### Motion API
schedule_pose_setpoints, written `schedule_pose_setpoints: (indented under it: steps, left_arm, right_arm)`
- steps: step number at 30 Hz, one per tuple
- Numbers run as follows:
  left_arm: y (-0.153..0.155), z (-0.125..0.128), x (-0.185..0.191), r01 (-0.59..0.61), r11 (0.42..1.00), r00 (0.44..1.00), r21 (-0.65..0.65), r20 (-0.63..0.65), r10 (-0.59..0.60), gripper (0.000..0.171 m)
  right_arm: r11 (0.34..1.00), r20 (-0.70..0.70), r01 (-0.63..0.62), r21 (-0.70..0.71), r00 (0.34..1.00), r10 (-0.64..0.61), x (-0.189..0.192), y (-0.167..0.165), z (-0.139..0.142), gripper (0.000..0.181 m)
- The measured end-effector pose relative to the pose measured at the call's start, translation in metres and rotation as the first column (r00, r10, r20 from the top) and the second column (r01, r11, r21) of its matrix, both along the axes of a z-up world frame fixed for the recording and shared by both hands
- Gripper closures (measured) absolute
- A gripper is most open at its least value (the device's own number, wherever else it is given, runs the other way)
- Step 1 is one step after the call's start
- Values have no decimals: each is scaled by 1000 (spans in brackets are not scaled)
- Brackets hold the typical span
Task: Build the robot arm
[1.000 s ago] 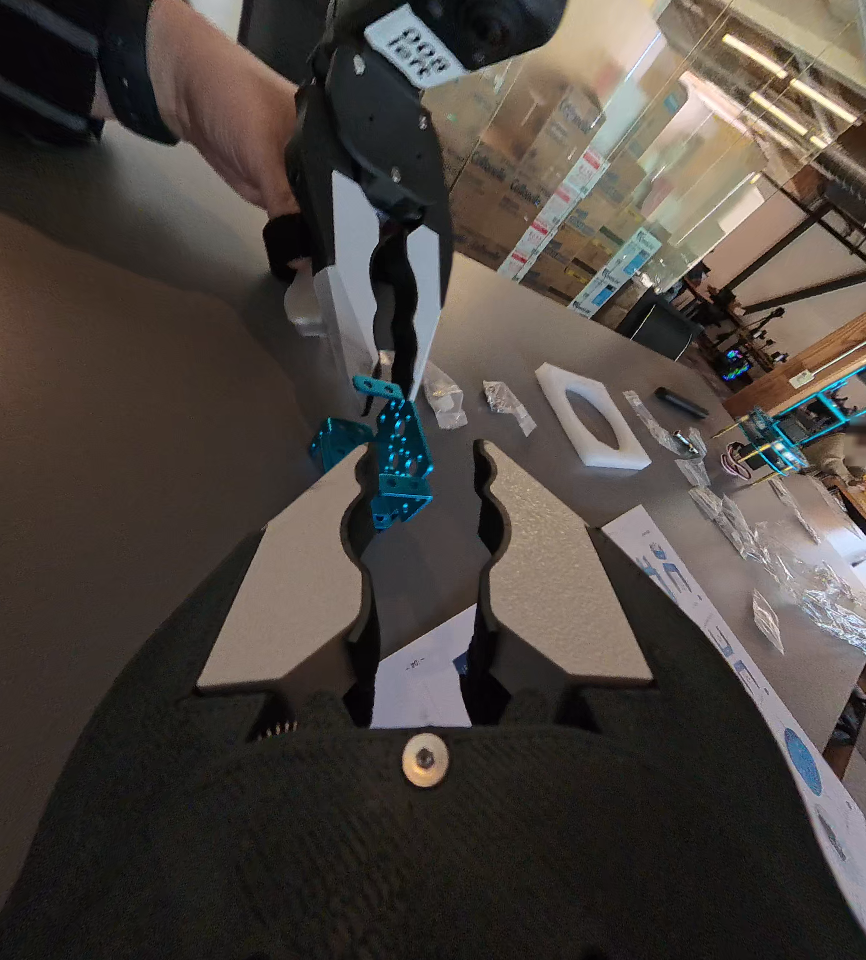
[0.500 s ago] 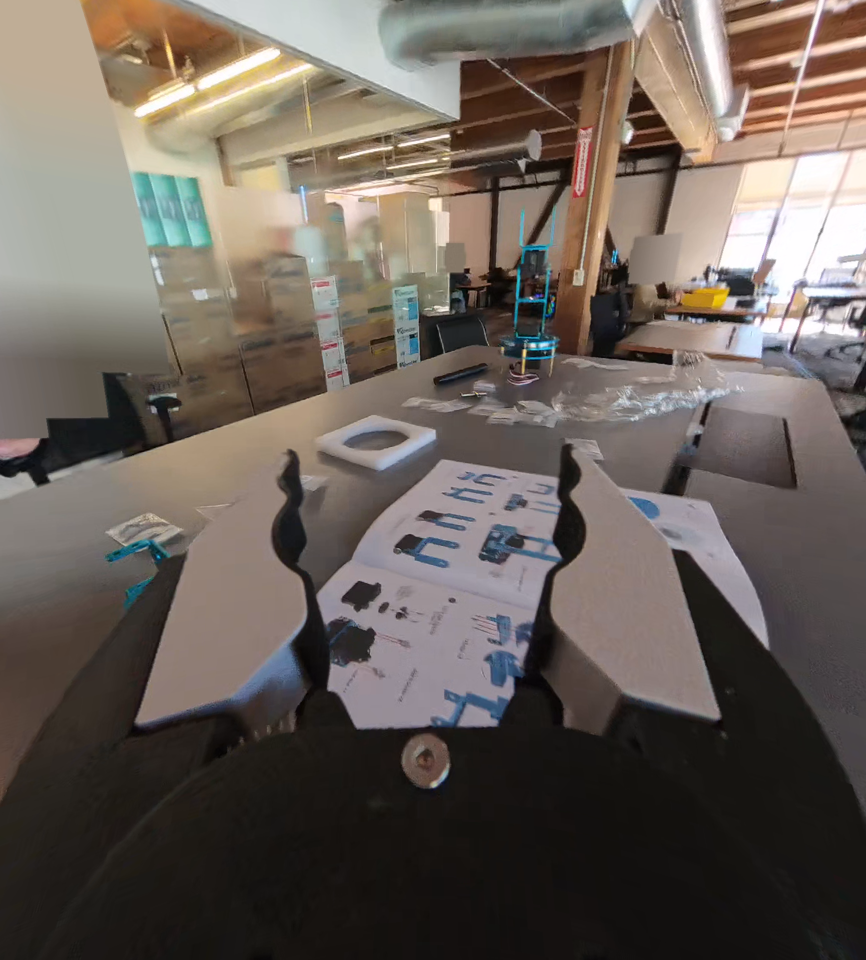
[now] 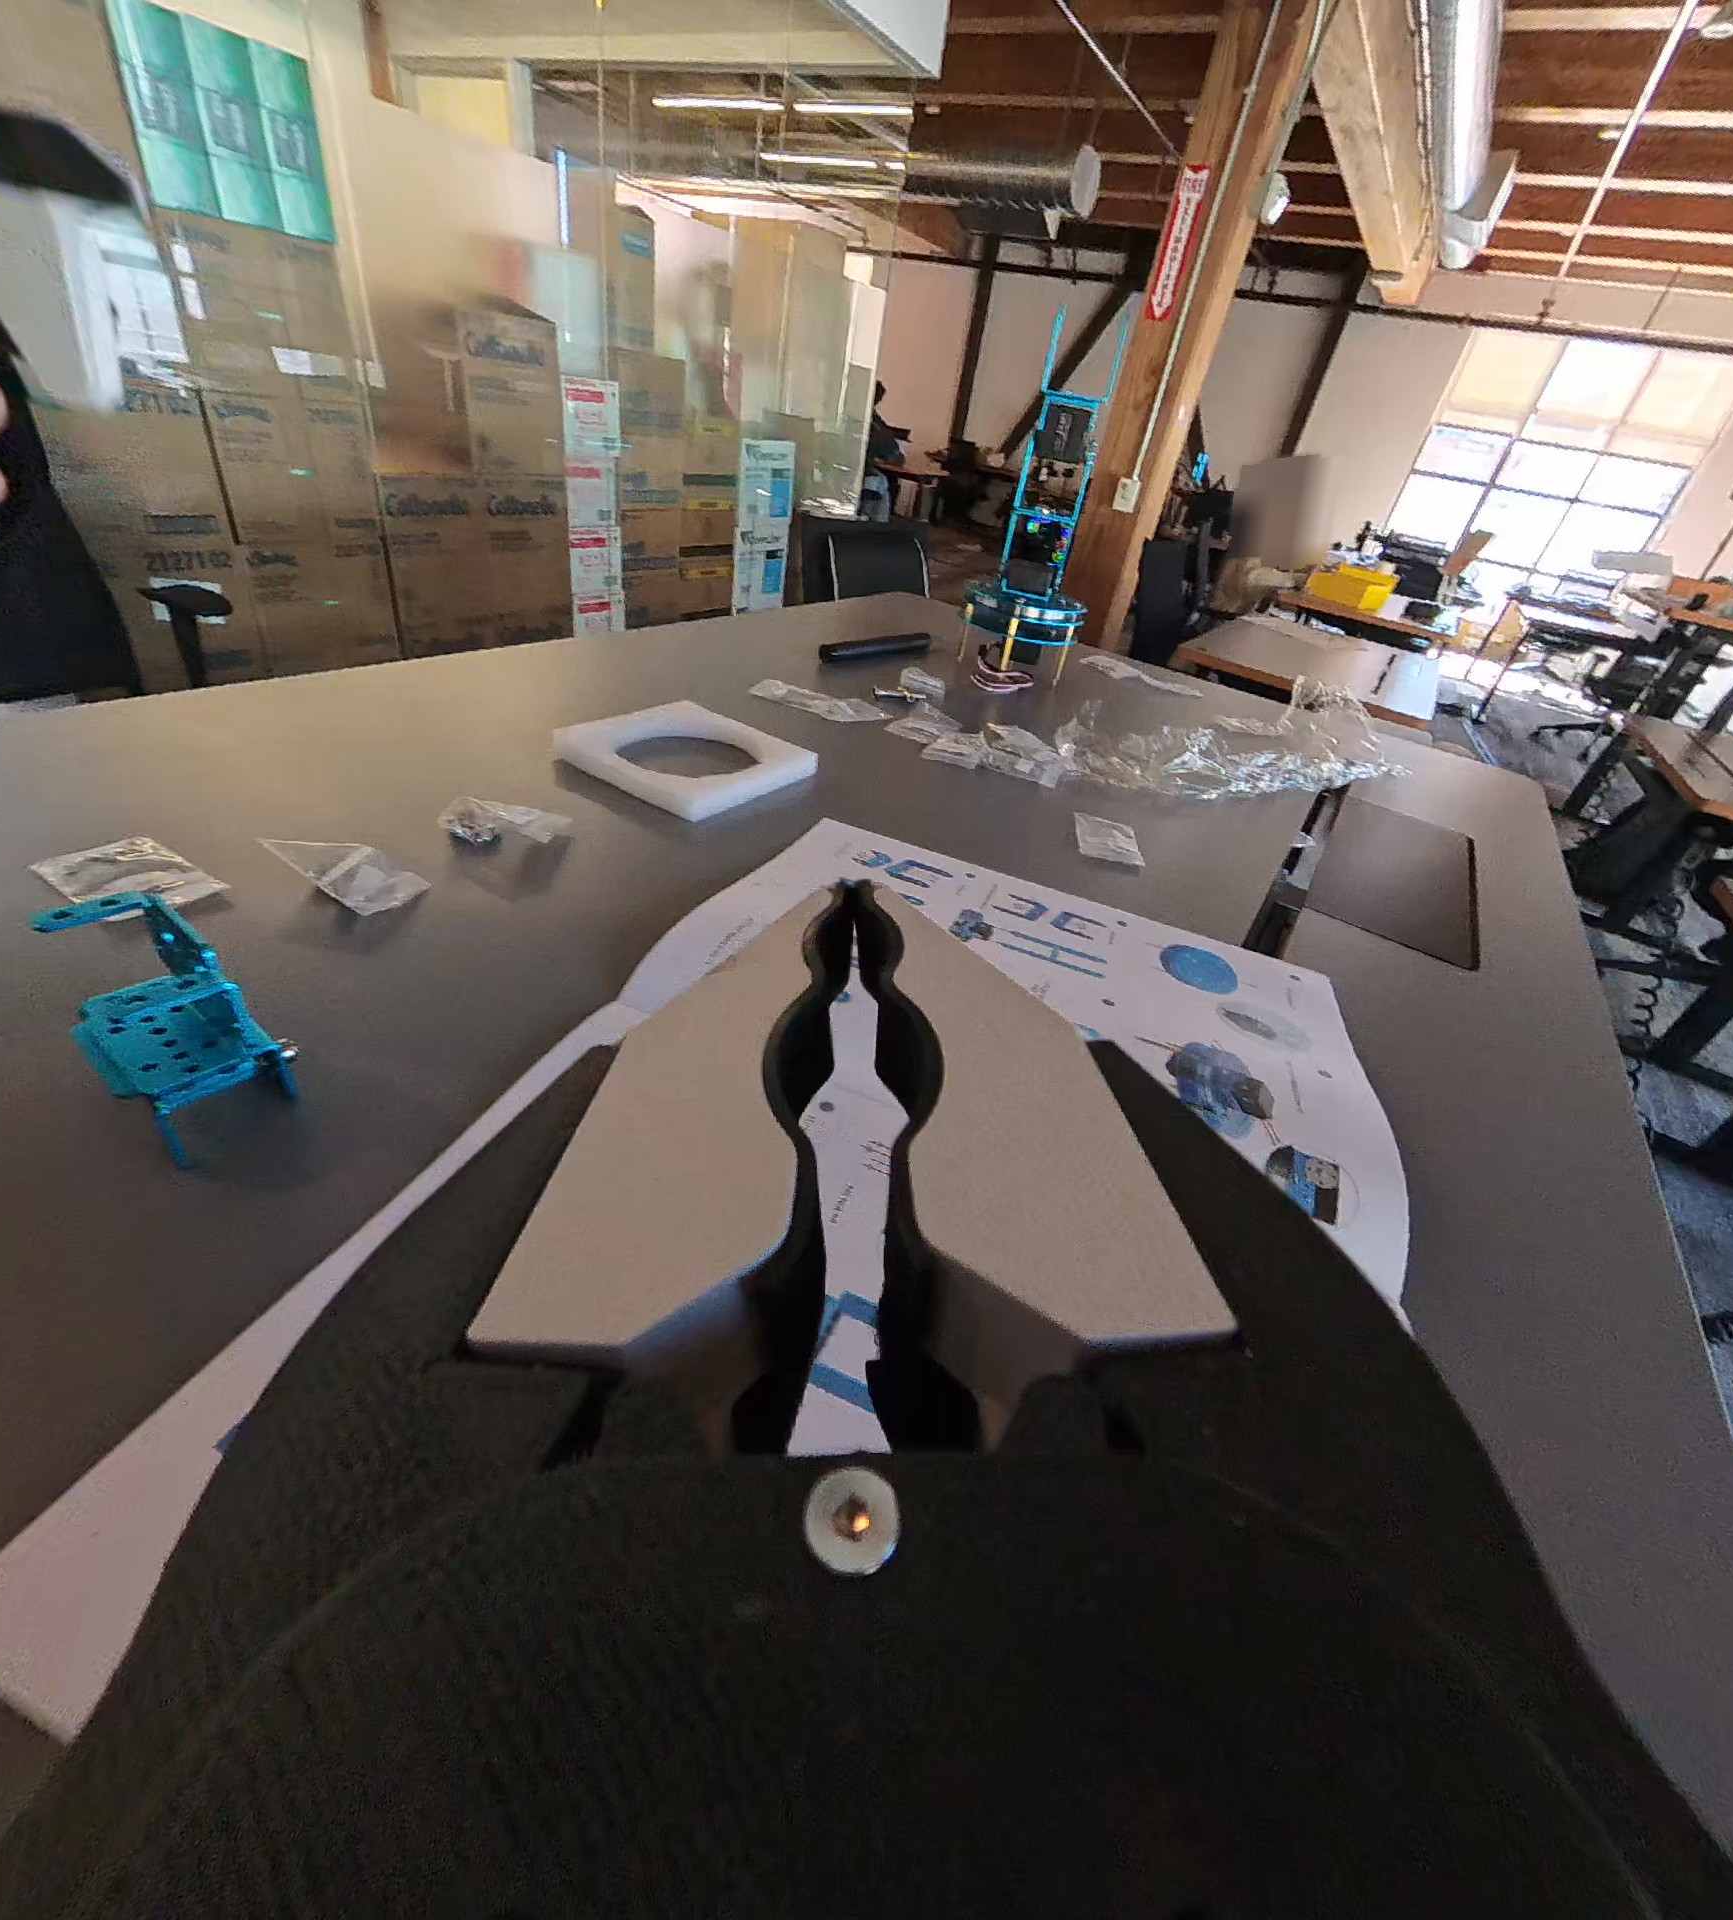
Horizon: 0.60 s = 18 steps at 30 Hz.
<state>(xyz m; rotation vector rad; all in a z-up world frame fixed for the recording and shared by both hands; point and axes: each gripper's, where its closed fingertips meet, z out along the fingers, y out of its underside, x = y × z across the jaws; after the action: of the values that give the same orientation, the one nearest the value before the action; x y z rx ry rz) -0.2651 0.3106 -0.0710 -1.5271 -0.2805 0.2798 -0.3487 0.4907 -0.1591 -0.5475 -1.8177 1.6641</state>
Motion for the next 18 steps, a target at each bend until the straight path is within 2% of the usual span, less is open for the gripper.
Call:
schedule_pose_setpoints:
  steps: [2, 4, 5, 6, 8, 10, 11, 13, 18]
  left_arm:
    - [7, 25, -8, 13, 999, 998, 35, -60, -10, 134]
    - [12, 46, -19, -6, 995, 996, 97, -83, 14, 139]
    - [13, 52, -24, -24, 991, 996, 134, -77, 34, 140]
    - [15, 54, -27, -31, 986, 997, 166, -71, 43, 140]
    - [20, 52, -25, -15, 980, 997, 199, -71, 30, 141]
    - [23, 50, -26, -9, 985, 997, 170, -72, 22, 140]
    - [23, 52, -26, -11, 989, 998, 150, -57, 20, 139]
    - [19, 63, -21, -28, 987, 998, 161, -46, 36, 139]
    - [7, 84, -8, -70, 981, 995, 182, -61, 83, 137]
  right_arm:
    - [998, -24, 59, 11, 998, -59, -7, 11, -1, 181]
    - [983, -80, 182, 15, 980, -180, -17, 34, 3, 179]
    - [964, -121, 265, -1, 957, -263, -22, 51, 8, 170]
    - [928, -167, 372, -15, 914, -369, -26, 72, 14, 156]
    - [827, -294, 562, -4, 790, -538, -22, 114, 25, 153]
    - [727, -384, 685, -51, 658, -648, -11, 150, 40, 150]
    - [699, -398, 708, -97, 616, -679, -4, 162, 49, 150]
    - [672, -391, 721, -168, 577, -717, 4, 177, 57, 149]
    - [665, -326, 713, -222, 589, -740, 3, 185, 52, 151]
